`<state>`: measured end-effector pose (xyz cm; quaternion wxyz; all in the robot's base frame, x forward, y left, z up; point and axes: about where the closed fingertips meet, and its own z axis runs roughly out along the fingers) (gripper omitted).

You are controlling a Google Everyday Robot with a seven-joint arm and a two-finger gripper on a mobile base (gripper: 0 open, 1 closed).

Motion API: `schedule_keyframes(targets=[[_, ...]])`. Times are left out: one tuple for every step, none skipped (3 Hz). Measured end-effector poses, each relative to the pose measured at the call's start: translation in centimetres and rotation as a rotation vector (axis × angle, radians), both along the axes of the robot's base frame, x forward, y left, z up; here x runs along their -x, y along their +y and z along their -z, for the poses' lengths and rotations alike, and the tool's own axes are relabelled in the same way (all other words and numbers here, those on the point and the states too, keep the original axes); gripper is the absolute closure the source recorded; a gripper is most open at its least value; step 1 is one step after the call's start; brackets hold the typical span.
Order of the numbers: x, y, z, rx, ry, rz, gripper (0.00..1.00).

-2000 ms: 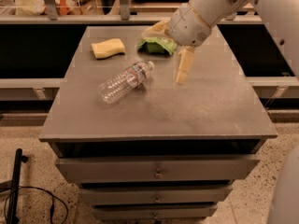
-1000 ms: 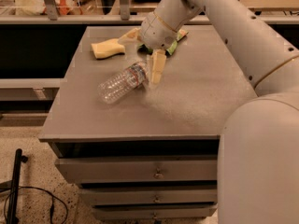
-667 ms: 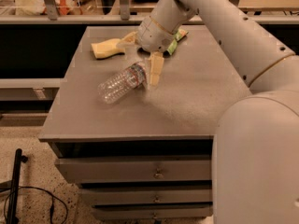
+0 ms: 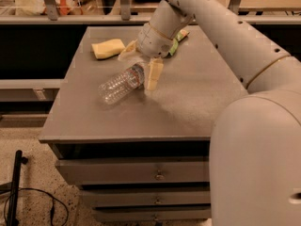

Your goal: Move water bottle near sponge

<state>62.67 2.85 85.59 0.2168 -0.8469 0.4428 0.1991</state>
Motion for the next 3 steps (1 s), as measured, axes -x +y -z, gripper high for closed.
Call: schedule_keyframes(targets=[[0.18,-0.03,0.39,0.012,0.001,-0.01,0.41],[0.45,0.03,0.43,0.014,-0.004,-0.038,0.64],[0.4,-0.42,-0.08,-0.018,-0.01,0.009,0.88]])
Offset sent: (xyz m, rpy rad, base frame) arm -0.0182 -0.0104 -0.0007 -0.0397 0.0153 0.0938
